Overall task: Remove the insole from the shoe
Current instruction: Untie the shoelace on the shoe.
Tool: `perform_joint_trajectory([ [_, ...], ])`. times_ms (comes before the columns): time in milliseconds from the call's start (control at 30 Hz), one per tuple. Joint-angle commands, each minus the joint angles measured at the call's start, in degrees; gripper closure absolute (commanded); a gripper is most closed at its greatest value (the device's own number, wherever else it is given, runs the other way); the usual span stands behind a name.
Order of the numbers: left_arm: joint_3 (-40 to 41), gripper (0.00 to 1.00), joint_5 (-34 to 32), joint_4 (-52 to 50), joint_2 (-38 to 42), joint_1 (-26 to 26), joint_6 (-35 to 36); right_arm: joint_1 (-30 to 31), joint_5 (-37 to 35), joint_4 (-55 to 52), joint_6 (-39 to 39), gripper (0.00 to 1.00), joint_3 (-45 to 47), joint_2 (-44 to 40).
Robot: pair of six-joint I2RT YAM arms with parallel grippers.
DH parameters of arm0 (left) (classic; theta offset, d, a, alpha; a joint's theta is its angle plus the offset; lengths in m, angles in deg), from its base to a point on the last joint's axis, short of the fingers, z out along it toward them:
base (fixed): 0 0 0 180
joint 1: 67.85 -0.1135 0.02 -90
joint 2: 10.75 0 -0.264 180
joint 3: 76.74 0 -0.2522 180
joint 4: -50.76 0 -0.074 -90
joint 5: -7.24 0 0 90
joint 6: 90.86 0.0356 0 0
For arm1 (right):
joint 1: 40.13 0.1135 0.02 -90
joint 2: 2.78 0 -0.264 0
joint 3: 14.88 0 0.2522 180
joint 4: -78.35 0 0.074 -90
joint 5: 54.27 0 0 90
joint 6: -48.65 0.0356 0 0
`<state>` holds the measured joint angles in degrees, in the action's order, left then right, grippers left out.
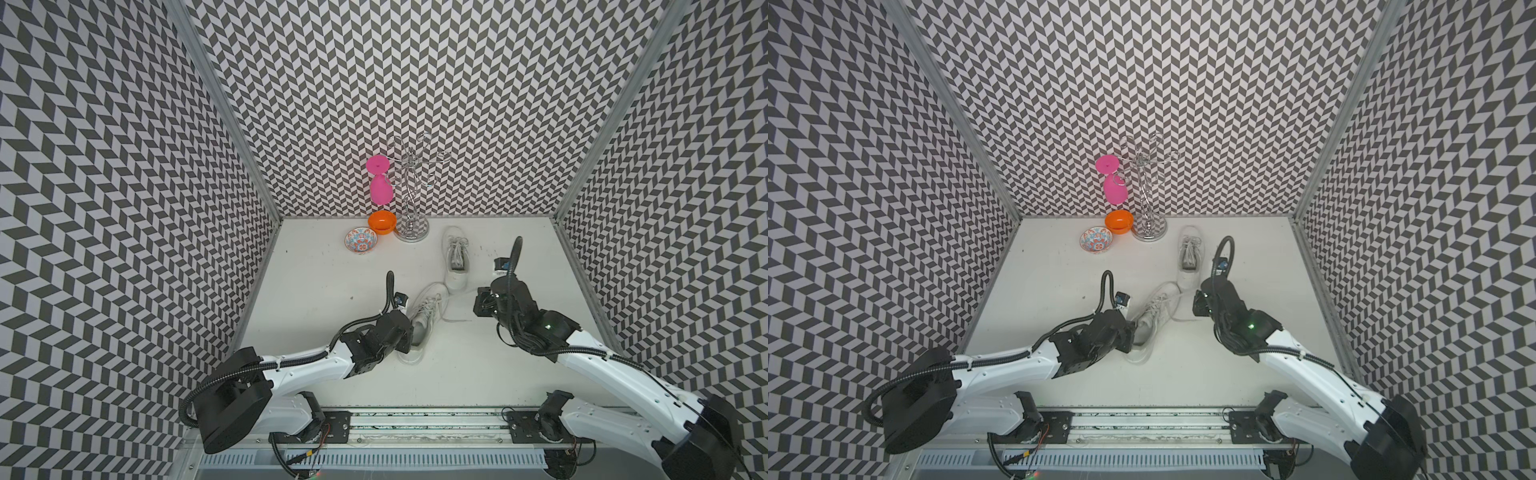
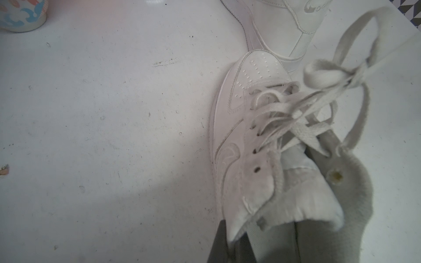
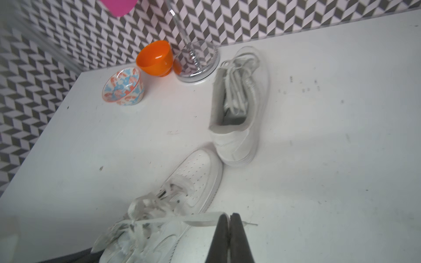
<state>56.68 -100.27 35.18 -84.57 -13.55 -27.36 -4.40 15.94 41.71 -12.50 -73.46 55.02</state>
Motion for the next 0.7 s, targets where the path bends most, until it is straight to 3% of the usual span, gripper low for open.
perform_joint_trajectory([
  [0, 1.60, 1.00, -4.63, -5.29, -2.38, -1.22, -0.74, -3.85, -0.26, 0.12, -1.51, 1.00, 0.34, -3.27],
  [300, 1.47, 1.00, -4.33, -5.61, -1.86, -1.22, -0.59, -9.35, -4.97, -1.88, -0.86, 1.00, 0.00, -5.57],
  [500, 0.83, 1.00, -4.34, -5.65, -1.87, -1.22, 0.00, -9.58, 3.25, 2.16, -3.29, 0.99, 1.78, -5.29],
  [567, 0.41, 1.00, -4.17, -5.71, -1.91, -1.22, 0.13, -9.54, 6.37, 3.18, -3.86, 0.90, 2.66, -4.53],
  [667, -0.01, 1.00, -3.40, -5.47, -1.79, -1.17, 0.40, -9.50, 10.54, 3.13, -4.38, 0.65, 2.92, -2.82],
])
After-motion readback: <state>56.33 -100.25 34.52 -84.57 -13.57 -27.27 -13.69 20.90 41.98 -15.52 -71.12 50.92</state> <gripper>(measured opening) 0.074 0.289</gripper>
